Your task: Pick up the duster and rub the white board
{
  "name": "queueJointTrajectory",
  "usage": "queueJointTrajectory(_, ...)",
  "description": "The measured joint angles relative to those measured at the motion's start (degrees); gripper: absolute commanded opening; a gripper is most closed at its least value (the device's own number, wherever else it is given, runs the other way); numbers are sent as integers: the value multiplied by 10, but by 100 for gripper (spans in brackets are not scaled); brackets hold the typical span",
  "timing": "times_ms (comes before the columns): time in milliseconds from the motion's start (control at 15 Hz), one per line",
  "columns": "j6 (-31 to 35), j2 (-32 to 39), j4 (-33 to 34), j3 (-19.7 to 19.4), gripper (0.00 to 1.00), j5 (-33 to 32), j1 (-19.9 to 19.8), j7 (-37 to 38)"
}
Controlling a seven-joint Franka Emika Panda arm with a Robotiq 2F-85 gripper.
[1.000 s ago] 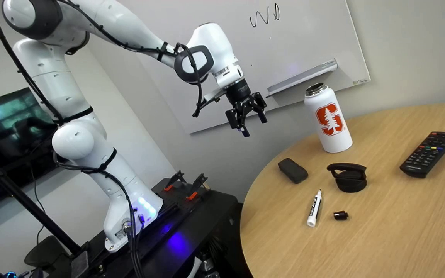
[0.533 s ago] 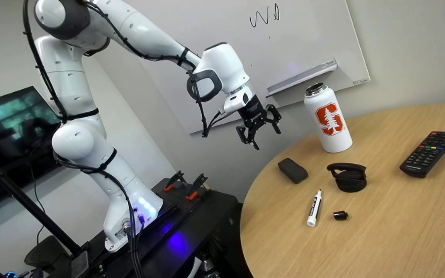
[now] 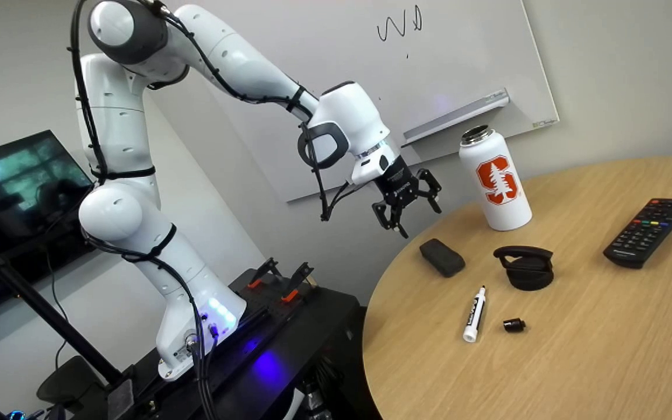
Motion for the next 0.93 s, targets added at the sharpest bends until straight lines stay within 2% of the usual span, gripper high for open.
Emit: queueJointTrajectory(933,12,58,29,18,100,5,-5,0)
